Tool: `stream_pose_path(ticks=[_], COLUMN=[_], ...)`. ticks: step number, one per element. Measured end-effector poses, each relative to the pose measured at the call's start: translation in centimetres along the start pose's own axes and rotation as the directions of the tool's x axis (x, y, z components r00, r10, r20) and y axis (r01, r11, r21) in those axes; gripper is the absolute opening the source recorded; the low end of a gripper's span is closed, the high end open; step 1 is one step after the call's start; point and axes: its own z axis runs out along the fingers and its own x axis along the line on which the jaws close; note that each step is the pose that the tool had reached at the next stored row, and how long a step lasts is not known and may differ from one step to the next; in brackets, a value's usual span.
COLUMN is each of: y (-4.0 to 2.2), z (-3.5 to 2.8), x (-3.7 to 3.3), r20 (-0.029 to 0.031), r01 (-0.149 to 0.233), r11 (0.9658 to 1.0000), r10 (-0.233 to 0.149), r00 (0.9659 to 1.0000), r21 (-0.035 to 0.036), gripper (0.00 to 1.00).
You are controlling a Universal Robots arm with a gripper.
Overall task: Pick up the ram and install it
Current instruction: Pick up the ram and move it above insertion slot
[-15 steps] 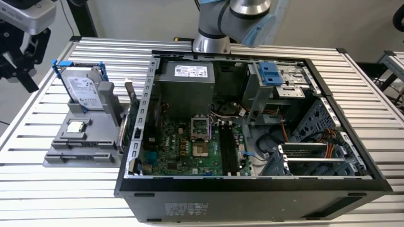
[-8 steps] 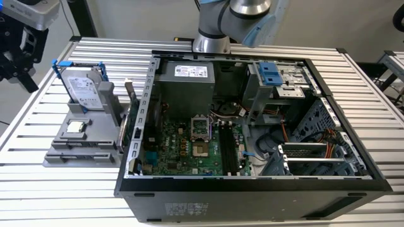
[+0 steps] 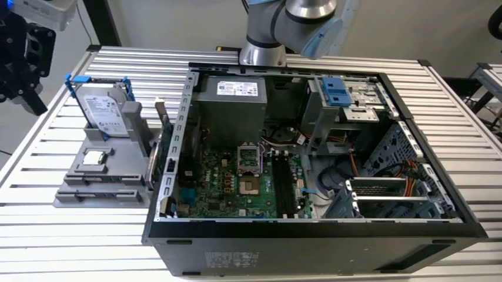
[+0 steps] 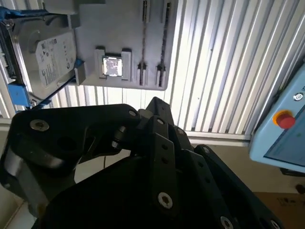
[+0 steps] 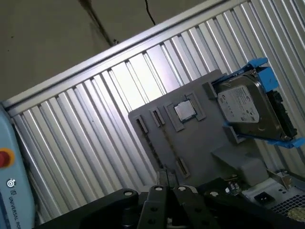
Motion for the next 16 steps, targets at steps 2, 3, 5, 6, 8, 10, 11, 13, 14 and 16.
stream_pose_path(ticks=[2,3,5,6,8,10,11,13,14,16], y=[0.0,0.0,0.0,0.0,0.0,0.0,0.0,0.0,0.0,-0.01], z=[0.0,0.0,0.0,0.0,0.0,-0.01,-0.01,-0.01,0.0,-0.01], x=[0.0,0.0,0.0,0.0,0.0,0.0,0.0,0.0,0.0,0.0], r20=[-0.0016,-0.0024,-0.004,-0.0047,-0.0063,-0.0079,-0.0084,-0.007,-0.0052,-0.0004], r01=[0.036,0.053,0.087,0.106,0.141,0.177,0.194,0.224,0.239,0.264], r11=[0.9994,0.9986,0.9962,0.9944,0.99,0.9842,0.9809,0.9745,0.9711,0.9646], r10=[-0.036,-0.053,-0.087,-0.106,-0.141,-0.177,-0.195,-0.224,-0.239,-0.264], r00=[0.9994,0.9986,0.9962,0.9944,0.99,0.9842,0.9809,0.9745,0.9711,0.9646], r21=[-0.0006,-0.0009,-0.0014,-0.0018,-0.0025,-0.0032,-0.0029,0.0013,0.0047,0.0112], gripper=[0.0,0.0,0.0,0.0,0.0,0.0,0.0,0.0,0.0,0.0])
